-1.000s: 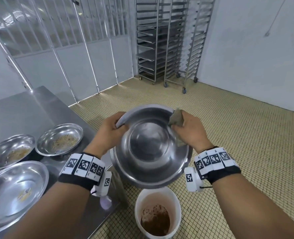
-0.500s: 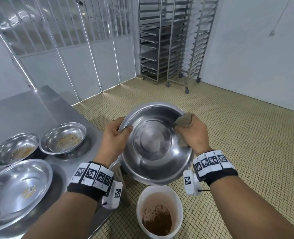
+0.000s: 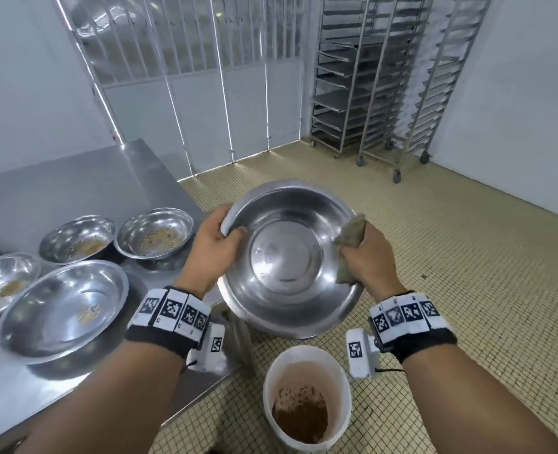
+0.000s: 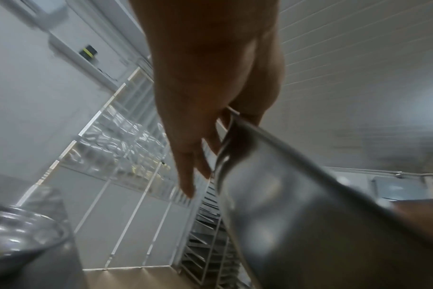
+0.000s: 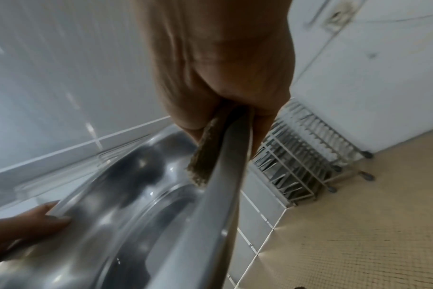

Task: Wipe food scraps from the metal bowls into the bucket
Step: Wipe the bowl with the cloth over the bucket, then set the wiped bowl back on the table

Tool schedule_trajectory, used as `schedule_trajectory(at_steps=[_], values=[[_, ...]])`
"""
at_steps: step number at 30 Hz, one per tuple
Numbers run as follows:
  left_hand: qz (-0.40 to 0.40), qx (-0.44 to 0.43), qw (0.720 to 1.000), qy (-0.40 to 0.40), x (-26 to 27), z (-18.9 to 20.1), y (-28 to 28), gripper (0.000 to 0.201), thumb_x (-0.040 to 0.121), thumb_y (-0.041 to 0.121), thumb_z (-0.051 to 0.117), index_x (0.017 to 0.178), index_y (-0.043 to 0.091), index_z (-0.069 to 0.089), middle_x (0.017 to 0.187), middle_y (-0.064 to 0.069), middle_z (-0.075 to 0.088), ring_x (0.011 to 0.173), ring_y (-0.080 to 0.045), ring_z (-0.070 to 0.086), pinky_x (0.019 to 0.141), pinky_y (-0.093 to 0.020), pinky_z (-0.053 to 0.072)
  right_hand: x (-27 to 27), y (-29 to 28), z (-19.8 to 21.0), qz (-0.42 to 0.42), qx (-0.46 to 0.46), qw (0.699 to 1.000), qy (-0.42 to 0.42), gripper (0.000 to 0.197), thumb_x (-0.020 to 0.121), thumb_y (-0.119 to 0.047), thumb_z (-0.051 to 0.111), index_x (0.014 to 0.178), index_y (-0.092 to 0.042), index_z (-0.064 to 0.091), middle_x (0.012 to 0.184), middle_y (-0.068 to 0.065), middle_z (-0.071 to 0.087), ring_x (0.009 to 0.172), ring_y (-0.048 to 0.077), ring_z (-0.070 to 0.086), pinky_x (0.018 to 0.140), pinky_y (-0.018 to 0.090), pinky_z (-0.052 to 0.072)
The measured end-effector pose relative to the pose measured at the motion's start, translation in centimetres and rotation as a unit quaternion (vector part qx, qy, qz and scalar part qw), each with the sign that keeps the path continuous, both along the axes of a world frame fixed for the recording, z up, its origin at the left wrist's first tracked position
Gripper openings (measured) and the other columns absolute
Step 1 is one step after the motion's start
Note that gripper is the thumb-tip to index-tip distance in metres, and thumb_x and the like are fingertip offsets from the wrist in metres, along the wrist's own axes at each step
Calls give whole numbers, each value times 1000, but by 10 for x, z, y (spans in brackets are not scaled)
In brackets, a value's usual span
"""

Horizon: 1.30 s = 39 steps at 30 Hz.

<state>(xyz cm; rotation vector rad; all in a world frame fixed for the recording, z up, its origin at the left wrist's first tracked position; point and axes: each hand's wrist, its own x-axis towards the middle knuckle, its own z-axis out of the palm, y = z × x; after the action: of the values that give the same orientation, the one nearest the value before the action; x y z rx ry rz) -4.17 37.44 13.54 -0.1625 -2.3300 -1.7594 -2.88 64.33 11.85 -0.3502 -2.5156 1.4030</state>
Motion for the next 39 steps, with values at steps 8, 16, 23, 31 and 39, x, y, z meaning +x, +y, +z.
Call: schedule_trajectory(at_steps=[8, 16, 23, 31, 39], values=[[308, 229, 923, 30, 47, -34, 14, 26, 95, 2, 56, 112, 18, 69, 92, 1, 68, 78, -9, 62, 75, -26, 53, -2, -50, -6, 31, -129, 991, -20, 28, 91, -8, 64, 119, -12, 58, 102, 0, 64, 73, 6, 65, 51, 6, 44], [298, 155, 940, -65, 87, -25, -101, 20, 96, 14, 58, 113, 23, 63, 89, 2, 68, 74, -16, 63, 60, -29, 48, -8, -137, -8, 164, -88, 980, -70, 36, 90, -6, 58, 124, -14, 55, 110, 3, 63, 87, 12, 62, 49, 9, 46], [319, 220, 920, -63, 112, -25, -239, 25, 97, 10, 63, 116, 23, 71, 95, -7, 77, 88, -30, 73, 78, -38, 60, -17, -276, -4, 246, -24, 966, -75, 21, 93, -17, 63, 112, -19, 54, 104, 3, 65, 90, 20, 66, 69, 24, 57], [485, 266, 832, -42, 147, -55, -343, 18, 97, 11, 54, 106, 24, 63, 101, -8, 68, 89, -27, 64, 71, -40, 56, -8, -442, -13, 284, -37, 954, -91, 26, 90, -10, 61, 113, -14, 52, 99, 3, 60, 93, 27, 63, 62, 23, 43], [470, 141, 861, -137, 197, -63, -465, 22, 95, 12, 58, 112, 25, 63, 108, -7, 71, 93, -30, 72, 75, -48, 62, 7, -543, -25, 388, 22, 913, -126, 21, 90, -16, 57, 110, -21, 59, 95, 0, 66, 86, 22, 68, 77, 46, 62]])
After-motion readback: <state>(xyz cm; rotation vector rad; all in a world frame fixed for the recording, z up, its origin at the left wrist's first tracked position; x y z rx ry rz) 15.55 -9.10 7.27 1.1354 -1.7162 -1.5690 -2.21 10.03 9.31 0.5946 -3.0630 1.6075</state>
